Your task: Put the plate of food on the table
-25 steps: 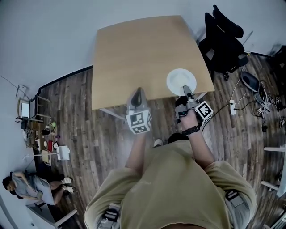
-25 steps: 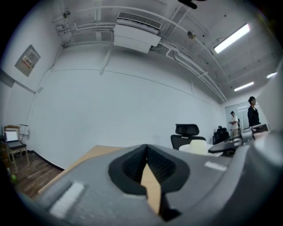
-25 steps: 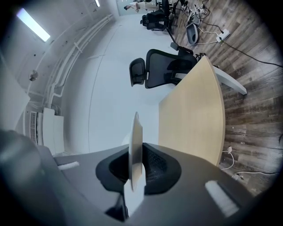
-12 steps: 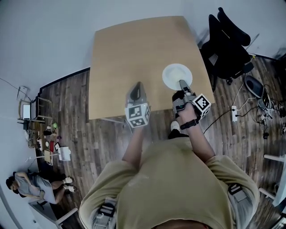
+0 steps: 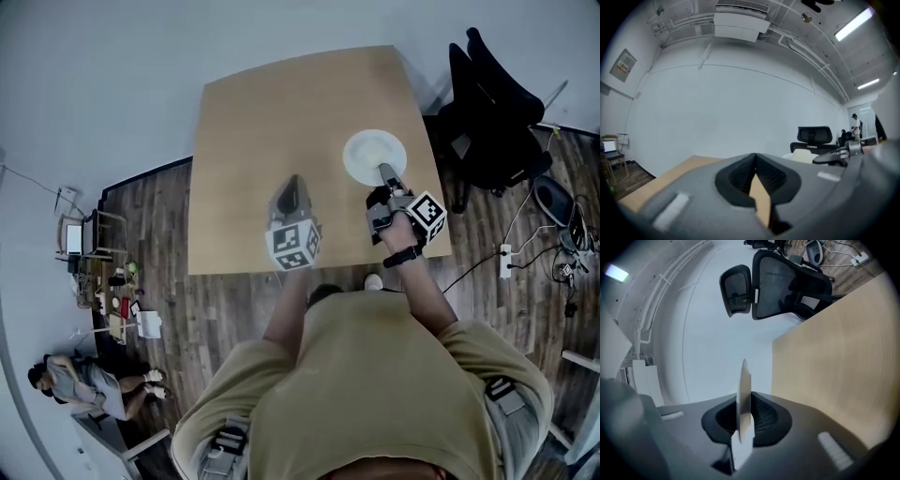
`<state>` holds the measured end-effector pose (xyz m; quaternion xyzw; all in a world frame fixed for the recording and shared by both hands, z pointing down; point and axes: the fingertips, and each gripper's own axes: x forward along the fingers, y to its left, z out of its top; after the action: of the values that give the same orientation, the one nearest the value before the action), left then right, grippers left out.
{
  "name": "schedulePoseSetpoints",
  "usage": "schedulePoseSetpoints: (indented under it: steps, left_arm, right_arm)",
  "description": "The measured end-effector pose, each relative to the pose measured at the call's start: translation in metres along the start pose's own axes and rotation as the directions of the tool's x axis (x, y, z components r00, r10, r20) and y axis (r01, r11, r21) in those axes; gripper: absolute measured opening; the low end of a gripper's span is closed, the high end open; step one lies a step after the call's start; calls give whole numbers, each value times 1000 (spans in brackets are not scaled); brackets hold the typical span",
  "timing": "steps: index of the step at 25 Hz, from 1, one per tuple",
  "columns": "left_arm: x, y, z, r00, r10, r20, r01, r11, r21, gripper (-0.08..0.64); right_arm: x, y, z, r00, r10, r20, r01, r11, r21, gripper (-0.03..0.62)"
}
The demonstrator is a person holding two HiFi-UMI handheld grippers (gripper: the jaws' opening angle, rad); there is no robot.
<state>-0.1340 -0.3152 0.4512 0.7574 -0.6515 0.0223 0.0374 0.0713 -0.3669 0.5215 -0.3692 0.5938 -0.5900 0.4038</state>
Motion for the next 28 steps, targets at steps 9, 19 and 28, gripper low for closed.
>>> schedulePoseSetpoints:
  steps: [9, 19, 28]
  left_arm:
    - [54, 22, -36, 995, 40, -88, -41, 999, -16, -1]
    - [150, 61, -48, 993, -13, -120, 7, 999, -46, 0]
    - [213, 93, -77, 984, -43, -174, 32, 997, -67, 0]
  right_arm:
    - [54, -46, 9, 996, -76, -55, 77, 997, 17, 21]
    - [145, -73, 15, 991, -125, -55, 123, 991, -46, 21]
    - [224, -127, 18, 982, -184, -52, 179, 980, -90, 21]
